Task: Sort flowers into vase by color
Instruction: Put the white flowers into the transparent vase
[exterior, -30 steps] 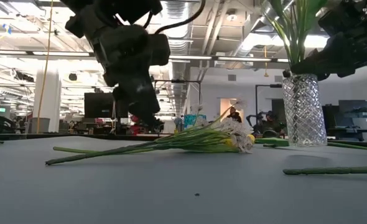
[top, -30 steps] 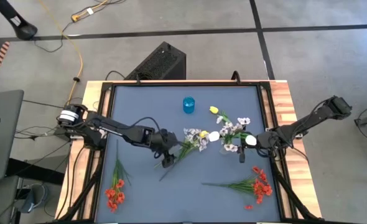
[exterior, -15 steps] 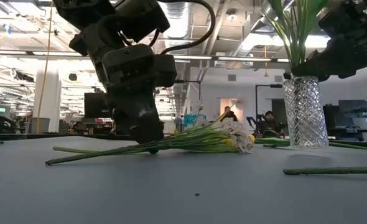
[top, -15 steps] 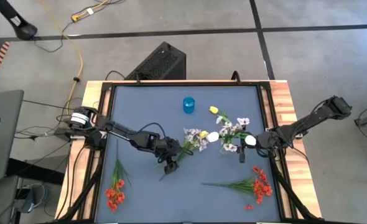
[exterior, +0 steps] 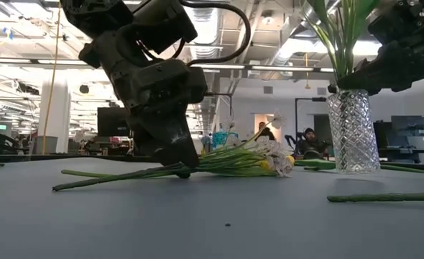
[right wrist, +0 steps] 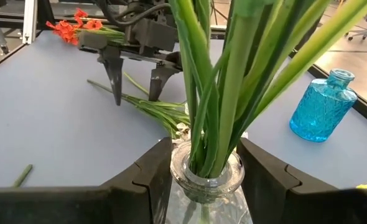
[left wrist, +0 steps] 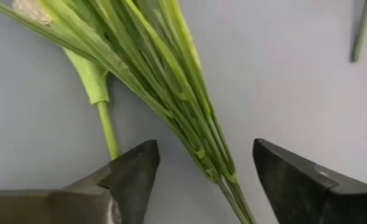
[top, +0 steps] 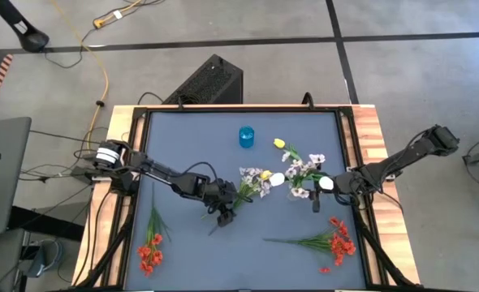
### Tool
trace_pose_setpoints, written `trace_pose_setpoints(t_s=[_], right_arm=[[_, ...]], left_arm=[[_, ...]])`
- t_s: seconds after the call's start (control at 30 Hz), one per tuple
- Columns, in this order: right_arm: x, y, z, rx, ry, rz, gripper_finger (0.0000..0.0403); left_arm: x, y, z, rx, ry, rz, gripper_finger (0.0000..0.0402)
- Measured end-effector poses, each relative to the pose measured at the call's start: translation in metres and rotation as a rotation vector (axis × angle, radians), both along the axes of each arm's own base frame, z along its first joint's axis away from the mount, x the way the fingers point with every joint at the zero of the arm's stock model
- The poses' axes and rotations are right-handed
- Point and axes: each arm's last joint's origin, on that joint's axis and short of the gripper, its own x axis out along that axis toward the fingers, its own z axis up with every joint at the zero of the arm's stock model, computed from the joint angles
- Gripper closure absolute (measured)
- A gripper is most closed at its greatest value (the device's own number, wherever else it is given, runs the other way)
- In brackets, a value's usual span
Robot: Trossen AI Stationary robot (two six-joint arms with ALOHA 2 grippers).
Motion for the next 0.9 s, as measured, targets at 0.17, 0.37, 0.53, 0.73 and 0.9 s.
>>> trace_pose_setpoints(t_s=[0.17,0.37,0.53,0.73,0.9], right_arm=[[0.0,0.0,0.001,0.002,-0.005,0.0,0.0218],[0.0,0.0,0.001,0.006,-0.008,-0.001,0.0218],[0.0,0.0,0.001,0.01,-0.009,-0.002,0.0218],[0.0,0.0,0.001,0.028,-0.012,-0.007,0.0218],[0.0,0.0,0.001,0.039,-0.014,-0.01,0.0218]], left_arm=[[0.0,0.002,-0.001,0.0,0.003,0.018,0.0177],[0.0,0.007,-0.001,0.001,0.008,0.026,0.0242],[0.002,0.015,0.006,0.004,-0.019,-0.005,0.033],[0.005,0.028,0.036,-0.024,-0.11,-0.088,0.039],[-0.006,0.045,0.077,0.026,-0.168,-0.098,0.0391]])
